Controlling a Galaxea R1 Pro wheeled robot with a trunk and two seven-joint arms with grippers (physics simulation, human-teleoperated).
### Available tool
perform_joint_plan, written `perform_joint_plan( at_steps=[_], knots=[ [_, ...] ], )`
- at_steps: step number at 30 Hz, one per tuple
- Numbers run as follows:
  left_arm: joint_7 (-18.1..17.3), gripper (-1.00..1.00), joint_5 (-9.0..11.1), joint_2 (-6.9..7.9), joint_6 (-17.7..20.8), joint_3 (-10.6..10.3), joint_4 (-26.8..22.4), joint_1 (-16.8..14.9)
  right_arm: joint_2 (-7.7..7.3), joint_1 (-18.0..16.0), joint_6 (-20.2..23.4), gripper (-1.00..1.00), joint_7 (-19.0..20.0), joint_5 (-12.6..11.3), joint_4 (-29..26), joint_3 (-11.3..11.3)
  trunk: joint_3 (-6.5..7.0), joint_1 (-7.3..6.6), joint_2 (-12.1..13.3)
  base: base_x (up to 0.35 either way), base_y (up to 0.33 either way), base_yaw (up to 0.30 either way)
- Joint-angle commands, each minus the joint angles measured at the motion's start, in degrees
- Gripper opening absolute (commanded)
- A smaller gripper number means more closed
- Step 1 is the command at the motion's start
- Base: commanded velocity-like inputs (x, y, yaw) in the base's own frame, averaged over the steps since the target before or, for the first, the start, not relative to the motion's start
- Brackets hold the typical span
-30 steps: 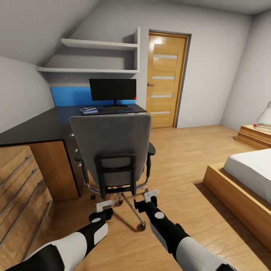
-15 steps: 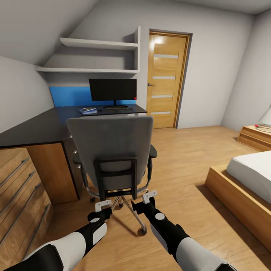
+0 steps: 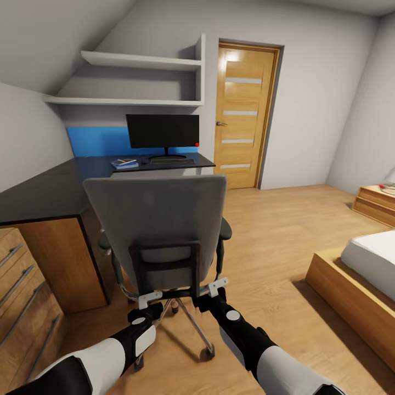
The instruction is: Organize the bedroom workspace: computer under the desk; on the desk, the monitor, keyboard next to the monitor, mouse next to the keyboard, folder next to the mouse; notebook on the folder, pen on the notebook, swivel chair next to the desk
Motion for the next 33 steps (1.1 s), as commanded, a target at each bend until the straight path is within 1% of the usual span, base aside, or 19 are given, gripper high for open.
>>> perform_joint_plan(
  at_steps=[1,18,28,33],
  knots=[
    [0.3,1.0,0.4,0.0,-0.2,-0.5,0.0,0.0,0.0,-0.1,-0.3,1.0,-0.1,-0.6,0.1,0.2,-0.05,0.02,0.0,0.258,0.0,0.0],
    [0.3,1.0,0.4,0.09,-0.2,-0.4,0.0,0.0,0.0,0.0,-0.4,1.0,-0.3,-0.4,0.1,0.2,-0.05,0.02,0.0,0.239,0.0,0.0],
    [0.2,1.0,0.4,-0.01,-0.1,-0.6,0.0,0.0,0.0,0.0,-0.4,1.0,-0.3,-0.3,0.0,0.2,-0.05,0.02,0.0,0.234,0.0,0.102],
    [-0.1,1.0,0.4,-0.03,-0.1,-0.6,0.0,0.0,0.0,0.0,-0.4,1.0,-0.3,-0.3,0.0,0.2,-0.05,0.02,0.0,0.233,0.0,0.036]
  ],
)
